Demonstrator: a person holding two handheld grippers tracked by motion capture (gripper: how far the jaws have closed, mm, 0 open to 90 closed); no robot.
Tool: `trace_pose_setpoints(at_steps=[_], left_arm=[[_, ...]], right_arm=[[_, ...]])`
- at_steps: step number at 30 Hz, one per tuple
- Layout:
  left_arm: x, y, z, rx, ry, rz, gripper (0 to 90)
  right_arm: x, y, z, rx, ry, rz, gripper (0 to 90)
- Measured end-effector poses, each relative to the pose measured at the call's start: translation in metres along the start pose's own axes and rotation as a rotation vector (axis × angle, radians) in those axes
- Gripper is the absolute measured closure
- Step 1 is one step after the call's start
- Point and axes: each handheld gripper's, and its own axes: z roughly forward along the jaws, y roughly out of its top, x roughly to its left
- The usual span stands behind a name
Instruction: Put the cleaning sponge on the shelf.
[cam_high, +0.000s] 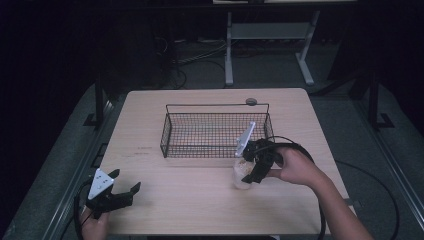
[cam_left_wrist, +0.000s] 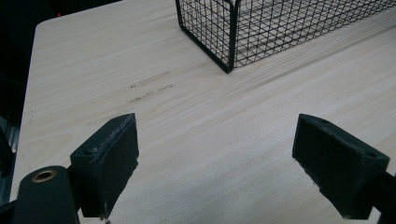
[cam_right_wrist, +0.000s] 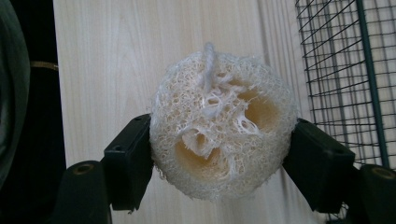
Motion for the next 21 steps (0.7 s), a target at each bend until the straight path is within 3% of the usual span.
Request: trace_pose_setpoints(at_steps=[21], left_arm=[[0.001, 0.0, 0.0, -0.004, 0.003, -0.001, 13.7]], right_arm=[[-0.016, 0.022, -0.024, -0.015, -0.009, -0.014, 28.3]])
